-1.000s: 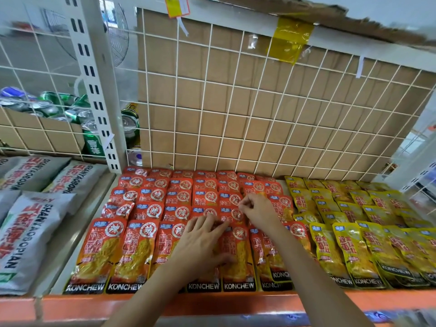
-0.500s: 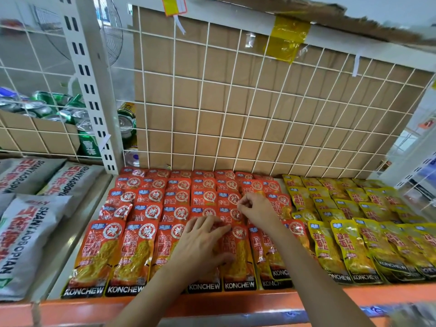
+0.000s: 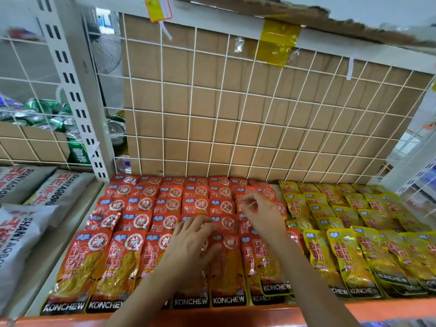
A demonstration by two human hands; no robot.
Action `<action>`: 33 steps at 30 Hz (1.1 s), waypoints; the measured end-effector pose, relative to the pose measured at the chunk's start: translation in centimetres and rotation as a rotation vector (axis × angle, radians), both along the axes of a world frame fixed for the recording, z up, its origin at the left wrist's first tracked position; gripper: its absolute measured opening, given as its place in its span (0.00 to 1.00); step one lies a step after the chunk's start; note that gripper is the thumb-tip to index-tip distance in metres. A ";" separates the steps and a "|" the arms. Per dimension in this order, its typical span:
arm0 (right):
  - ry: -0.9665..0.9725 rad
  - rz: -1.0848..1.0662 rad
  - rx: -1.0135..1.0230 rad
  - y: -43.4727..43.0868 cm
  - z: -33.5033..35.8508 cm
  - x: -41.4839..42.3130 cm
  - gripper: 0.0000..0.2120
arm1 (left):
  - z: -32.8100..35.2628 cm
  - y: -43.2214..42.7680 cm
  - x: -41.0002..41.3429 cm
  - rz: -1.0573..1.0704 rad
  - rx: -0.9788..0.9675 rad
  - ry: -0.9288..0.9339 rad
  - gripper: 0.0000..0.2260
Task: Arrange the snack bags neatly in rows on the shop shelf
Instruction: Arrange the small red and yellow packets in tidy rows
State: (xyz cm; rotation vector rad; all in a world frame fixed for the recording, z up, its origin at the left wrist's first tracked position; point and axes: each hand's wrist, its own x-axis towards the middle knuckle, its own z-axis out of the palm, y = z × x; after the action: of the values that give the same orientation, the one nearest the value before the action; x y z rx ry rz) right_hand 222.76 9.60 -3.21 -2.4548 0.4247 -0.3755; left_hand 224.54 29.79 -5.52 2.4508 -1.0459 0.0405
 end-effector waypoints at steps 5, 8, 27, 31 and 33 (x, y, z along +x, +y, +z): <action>0.046 0.043 -0.075 -2.5 0.3 -1.3 0.14 | 1.0 -2.0 1.7 0.015 -0.009 0.057 0.18; 0.093 0.082 -0.105 -3.9 0.3 -1.9 0.17 | 1.3 -3.4 2.9 0.008 0.002 0.062 0.17; 0.167 0.193 -0.268 -6.2 -1.4 -1.2 0.20 | 2.2 -12.4 12.6 0.005 0.094 0.270 0.12; 0.165 0.197 -0.276 -6.2 -1.5 -1.2 0.17 | 2.3 -13.2 13.1 -0.047 0.053 0.364 0.10; 0.163 0.192 -0.276 -6.2 -1.6 -1.2 0.16 | 2.4 -13.4 13.4 -0.074 0.042 0.378 0.09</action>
State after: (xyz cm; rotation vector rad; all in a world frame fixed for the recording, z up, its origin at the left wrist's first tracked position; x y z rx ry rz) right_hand 221.60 3.39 -4.80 -2.7793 0.2104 -0.1619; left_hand 237.89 16.36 -3.13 2.3281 -0.9709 -0.4539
